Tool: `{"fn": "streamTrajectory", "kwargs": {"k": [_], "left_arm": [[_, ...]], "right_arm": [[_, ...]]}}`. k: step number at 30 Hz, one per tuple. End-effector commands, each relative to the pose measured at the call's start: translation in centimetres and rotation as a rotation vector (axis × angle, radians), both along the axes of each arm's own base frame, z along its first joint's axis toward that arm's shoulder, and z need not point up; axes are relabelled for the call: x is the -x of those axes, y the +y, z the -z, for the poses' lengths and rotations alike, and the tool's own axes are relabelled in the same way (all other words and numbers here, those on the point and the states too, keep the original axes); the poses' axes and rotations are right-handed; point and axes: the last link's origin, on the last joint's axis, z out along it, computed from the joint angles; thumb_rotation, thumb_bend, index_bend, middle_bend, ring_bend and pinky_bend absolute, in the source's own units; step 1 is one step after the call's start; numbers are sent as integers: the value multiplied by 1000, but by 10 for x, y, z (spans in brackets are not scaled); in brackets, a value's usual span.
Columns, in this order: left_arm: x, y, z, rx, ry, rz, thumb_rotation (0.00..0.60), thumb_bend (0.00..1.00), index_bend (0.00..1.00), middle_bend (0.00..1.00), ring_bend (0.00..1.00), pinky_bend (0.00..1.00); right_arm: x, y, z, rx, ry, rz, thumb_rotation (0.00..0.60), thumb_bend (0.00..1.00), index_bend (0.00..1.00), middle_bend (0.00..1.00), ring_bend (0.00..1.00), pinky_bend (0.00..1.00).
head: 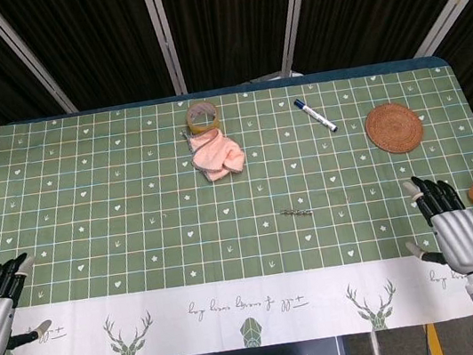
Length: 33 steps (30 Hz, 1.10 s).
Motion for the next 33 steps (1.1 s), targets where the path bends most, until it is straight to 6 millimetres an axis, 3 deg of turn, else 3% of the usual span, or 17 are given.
{"fn": "streamTrajectory", "kwargs": {"k": [1,8,13,17,25,33], "left_arm": [[0,0,0,-1,-3,1,600,80,0,0,0,0],[0,-1,-1,-4,-5,0,600,79,0,0,0,0],[1,0,1,3,0,-4,600,81,0,0,0,0],[0,1,2,8,-1,0,600,79,0,0,0,0],[0,3,2,17,-13,-3,600,81,0,0,0,0],[1,4,3,33,-33,-19,600,79,0,0,0,0]], "right_arm": [[0,1,1,-3,3,0,600,139,0,0,0,0],[-5,-1,4,-8,-23,11,600,140,20,0,0,0],[-24,-17,11,-12,-101,17,600,140,120,0,0,0],[-46,-44,33,-29,-138,20,600,138,215,7,0,0],[-85,-79,81,-68,-174,29,600,140,380,107,0,0],[-107,-105,133,-95,-165,78,600,162,423,133,0,0]]}}
